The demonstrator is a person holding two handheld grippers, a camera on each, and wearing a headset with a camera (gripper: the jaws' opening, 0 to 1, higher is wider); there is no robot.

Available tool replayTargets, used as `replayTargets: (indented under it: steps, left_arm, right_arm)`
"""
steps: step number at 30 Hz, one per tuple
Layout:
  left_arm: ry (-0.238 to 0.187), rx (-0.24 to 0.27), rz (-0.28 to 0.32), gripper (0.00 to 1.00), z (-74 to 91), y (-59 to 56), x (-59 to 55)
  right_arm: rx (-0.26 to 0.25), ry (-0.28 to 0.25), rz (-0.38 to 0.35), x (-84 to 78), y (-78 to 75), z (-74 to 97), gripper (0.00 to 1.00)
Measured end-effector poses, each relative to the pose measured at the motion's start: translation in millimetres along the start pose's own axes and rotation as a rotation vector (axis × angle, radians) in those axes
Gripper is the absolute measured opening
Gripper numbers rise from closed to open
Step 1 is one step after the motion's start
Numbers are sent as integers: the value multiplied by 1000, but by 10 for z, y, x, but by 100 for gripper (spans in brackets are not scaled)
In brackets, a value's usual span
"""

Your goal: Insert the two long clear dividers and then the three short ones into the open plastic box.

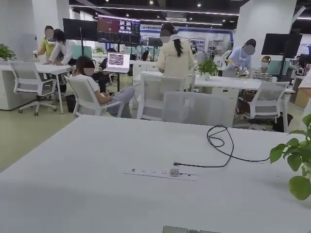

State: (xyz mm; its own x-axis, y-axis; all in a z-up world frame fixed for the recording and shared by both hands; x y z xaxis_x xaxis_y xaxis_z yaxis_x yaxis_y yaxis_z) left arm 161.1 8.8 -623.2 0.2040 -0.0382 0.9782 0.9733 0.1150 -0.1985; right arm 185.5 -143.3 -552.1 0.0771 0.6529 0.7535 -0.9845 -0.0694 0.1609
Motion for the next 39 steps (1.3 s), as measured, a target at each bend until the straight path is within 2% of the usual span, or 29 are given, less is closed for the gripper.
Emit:
replayTargets:
  steps: [4,12,24,39]
  left_arm:
    - [-5,-7,-6,0,-3,-12,13]
    - [-5,-16,-26,0,2,-26,16]
    - [3,-9,-43,0,0,-26,-9]
    - [-9,15,-41,0,35,-15,-23]
  right_arm:
    - [29,7,1,-6,11,-24,7]
    - [52,6,18,-8,5,-38,3]
    - [59,11,32,-24,0,-65,3]
    - [47,15,43,-26,-23,-85,3]
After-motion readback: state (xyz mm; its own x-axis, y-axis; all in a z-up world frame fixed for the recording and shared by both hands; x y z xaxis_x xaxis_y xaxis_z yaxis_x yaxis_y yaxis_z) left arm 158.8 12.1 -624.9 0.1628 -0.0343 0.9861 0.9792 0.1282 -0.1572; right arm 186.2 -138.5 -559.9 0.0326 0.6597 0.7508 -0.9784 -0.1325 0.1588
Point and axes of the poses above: the centre of the closed fingertips' face, and the gripper's own axes: z roughly backward along the fingers, y roughly to its left, x roughly out of its top, the point moved 10 cm from there along z, roughly backward along the fingers, and after that the axes turned 6 degrees about -y, right-handed, at the moved point
